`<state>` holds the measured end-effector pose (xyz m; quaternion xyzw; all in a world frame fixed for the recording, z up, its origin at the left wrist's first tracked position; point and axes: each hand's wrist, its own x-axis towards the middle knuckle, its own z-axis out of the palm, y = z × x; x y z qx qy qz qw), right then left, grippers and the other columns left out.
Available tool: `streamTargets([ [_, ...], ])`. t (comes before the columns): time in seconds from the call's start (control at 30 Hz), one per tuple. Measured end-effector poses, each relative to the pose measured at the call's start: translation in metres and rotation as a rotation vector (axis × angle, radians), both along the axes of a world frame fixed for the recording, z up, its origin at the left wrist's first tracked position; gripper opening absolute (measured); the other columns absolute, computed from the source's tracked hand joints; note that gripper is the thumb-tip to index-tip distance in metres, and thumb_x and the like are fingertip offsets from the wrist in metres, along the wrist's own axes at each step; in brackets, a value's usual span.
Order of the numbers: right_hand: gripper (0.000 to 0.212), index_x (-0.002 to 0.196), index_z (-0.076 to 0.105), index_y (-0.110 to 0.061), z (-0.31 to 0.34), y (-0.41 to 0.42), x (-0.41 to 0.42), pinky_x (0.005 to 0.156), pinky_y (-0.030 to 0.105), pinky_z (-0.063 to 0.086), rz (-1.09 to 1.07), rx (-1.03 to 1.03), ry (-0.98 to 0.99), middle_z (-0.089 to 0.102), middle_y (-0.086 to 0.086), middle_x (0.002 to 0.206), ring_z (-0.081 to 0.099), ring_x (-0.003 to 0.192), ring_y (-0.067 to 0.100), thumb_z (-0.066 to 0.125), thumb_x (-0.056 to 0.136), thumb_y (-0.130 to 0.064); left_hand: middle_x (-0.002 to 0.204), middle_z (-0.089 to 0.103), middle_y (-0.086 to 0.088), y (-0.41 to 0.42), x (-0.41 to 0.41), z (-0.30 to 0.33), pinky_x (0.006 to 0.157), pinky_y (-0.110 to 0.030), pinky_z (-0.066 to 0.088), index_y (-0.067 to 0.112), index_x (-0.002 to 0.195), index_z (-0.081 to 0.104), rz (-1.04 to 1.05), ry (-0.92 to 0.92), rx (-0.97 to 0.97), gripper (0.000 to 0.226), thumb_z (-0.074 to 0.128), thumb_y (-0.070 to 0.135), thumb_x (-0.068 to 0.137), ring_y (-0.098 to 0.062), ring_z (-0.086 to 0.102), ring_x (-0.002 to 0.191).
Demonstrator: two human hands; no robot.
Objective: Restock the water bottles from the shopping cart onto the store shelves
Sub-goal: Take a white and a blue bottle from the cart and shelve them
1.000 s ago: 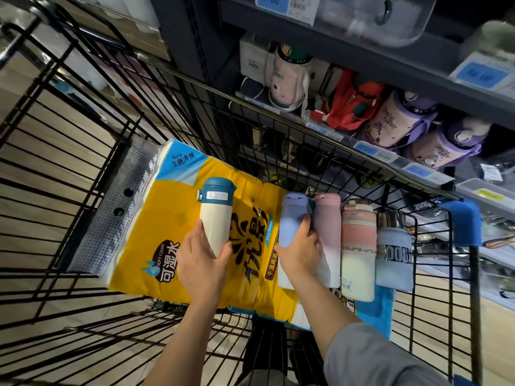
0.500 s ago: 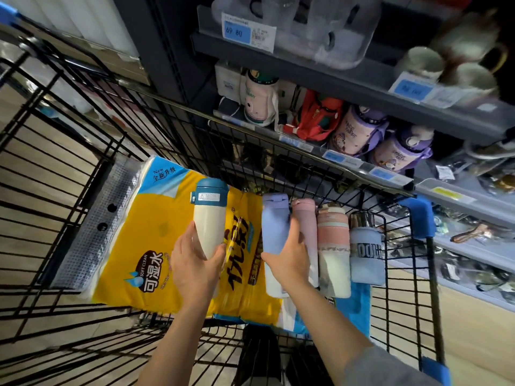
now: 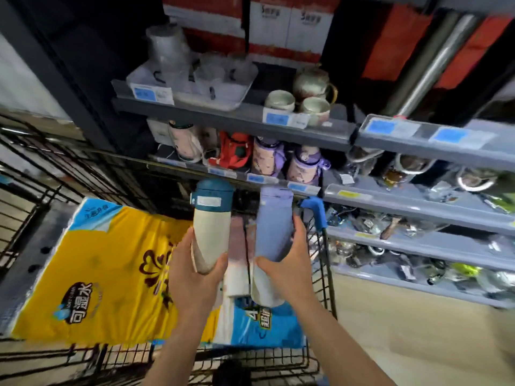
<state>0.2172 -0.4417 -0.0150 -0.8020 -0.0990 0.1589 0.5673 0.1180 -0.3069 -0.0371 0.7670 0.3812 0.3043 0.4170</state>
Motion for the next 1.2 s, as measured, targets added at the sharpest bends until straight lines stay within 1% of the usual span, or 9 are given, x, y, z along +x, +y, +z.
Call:
streamTargets([
  [0.17, 0.105, 0.145, 0.021, -0.033, 0.034, -0.098, 0.026, 0.098, 0.023, 0.042, -0.039, 0.09, -0.111, 0.037, -0.013, 0.144, 0.041, 0.122, -0.002, 0.086, 0.064, -0.018, 0.12, 0.057, -0.003, -0.096, 0.037, 0.036, 0.089, -0.032, 0.04, 0.012, 0.133, 0.05, -0.062, -0.065, 0.101, 0.079, 0.087, 0.018, 0.064, -0.019, 0.052, 0.11],
  [0.23, 0.102, 0.137, 0.024, -0.041, 0.049, -0.142, 0.038, 0.094, 0.015, 0.043, -0.074, 0.147, -0.153, 0.041, -0.018, 0.137, 0.044, 0.116, -0.013, 0.087, 0.061, -0.015, 0.122, 0.055, 0.0, -0.135, 0.052, 0.048, 0.089, -0.034, 0.044, 0.015, 0.134, 0.048, -0.103, -0.131, 0.103, 0.08, 0.083, 0.032, 0.064, -0.016, 0.051, 0.111],
  [0.37, 0.103, 0.143, 0.024, -0.037, 0.068, -0.227, 0.066, 0.095, 0.044, 0.048, -0.135, 0.14, -0.218, 0.042, -0.005, 0.142, 0.05, 0.123, 0.016, 0.082, 0.062, -0.016, 0.121, 0.058, -0.003, -0.212, 0.088, 0.07, 0.086, -0.028, 0.043, 0.01, 0.132, 0.05, -0.186, -0.195, 0.16, 0.08, 0.083, 0.029, 0.061, -0.012, 0.051, 0.107],
  [0.5, 0.096, 0.138, 0.023, -0.049, 0.08, -0.298, 0.086, 0.086, 0.043, 0.053, -0.225, 0.083, -0.329, 0.046, -0.008, 0.138, 0.055, 0.115, 0.015, 0.08, 0.064, -0.025, 0.125, 0.058, -0.007, -0.277, 0.119, 0.092, 0.091, -0.027, 0.04, 0.011, 0.129, 0.052, -0.213, -0.206, 0.234, 0.076, 0.071, 0.045, 0.064, -0.02, 0.052, 0.11],
  [0.63, 0.102, 0.144, 0.019, -0.042, 0.093, -0.354, 0.103, 0.083, 0.041, 0.054, -0.331, 0.007, -0.413, 0.039, -0.008, 0.141, 0.052, 0.115, 0.015, 0.082, 0.066, -0.025, 0.128, 0.056, -0.004, -0.324, 0.15, 0.109, 0.094, -0.019, 0.033, 0.016, 0.132, 0.05, -0.277, -0.205, 0.344, 0.073, 0.081, 0.034, 0.068, -0.016, 0.048, 0.114],
  [0.77, 0.101, 0.145, 0.022, -0.039, 0.106, -0.394, 0.123, 0.084, 0.045, 0.053, -0.44, 0.011, -0.437, 0.04, -0.008, 0.137, 0.051, 0.115, 0.018, 0.081, 0.063, -0.026, 0.131, 0.054, 0.001, -0.354, 0.183, 0.127, 0.088, -0.038, 0.045, 0.023, 0.135, 0.048, -0.31, -0.13, 0.433, 0.079, 0.084, 0.033, 0.066, -0.022, 0.05, 0.115],
  [0.87, 0.099, 0.142, 0.024, -0.043, 0.115, -0.415, 0.144, 0.084, 0.048, 0.053, -0.482, 0.055, -0.415, 0.043, -0.005, 0.135, 0.053, 0.114, 0.019, 0.077, 0.059, -0.032, 0.13, 0.055, 0.002, -0.365, 0.212, 0.134, 0.085, -0.036, 0.042, 0.025, 0.133, 0.047, -0.377, -0.164, 0.553, 0.079, 0.085, 0.031, 0.063, -0.021, 0.049, 0.115],
  [1.03, 0.096, 0.138, 0.026, -0.043, 0.128, -0.44, 0.186, 0.082, 0.045, 0.052, -0.552, 0.062, -0.444, 0.047, -0.007, 0.13, 0.052, 0.112, 0.018, 0.077, 0.058, -0.03, 0.128, 0.056, 0.001, -0.372, 0.274, 0.14, 0.091, -0.046, 0.045, 0.031, 0.131, 0.042, -0.435, -0.252, 0.648, 0.072, 0.074, 0.031, 0.067, -0.021, 0.044, 0.115],
  [1.2, 0.097, 0.138, 0.025, -0.043, 0.131, -0.454, 0.239, 0.077, 0.034, 0.048, -0.611, 0.112, -0.458, 0.045, -0.006, 0.134, 0.054, 0.108, 0.017, 0.083, 0.064, -0.021, 0.126, 0.058, -0.001, -0.381, 0.341, 0.142, 0.091, -0.045, 0.042, 0.03, 0.129, 0.044, -0.455, -0.327, 0.719, 0.067, 0.071, 0.03, 0.068, -0.025, 0.047, 0.113],
])
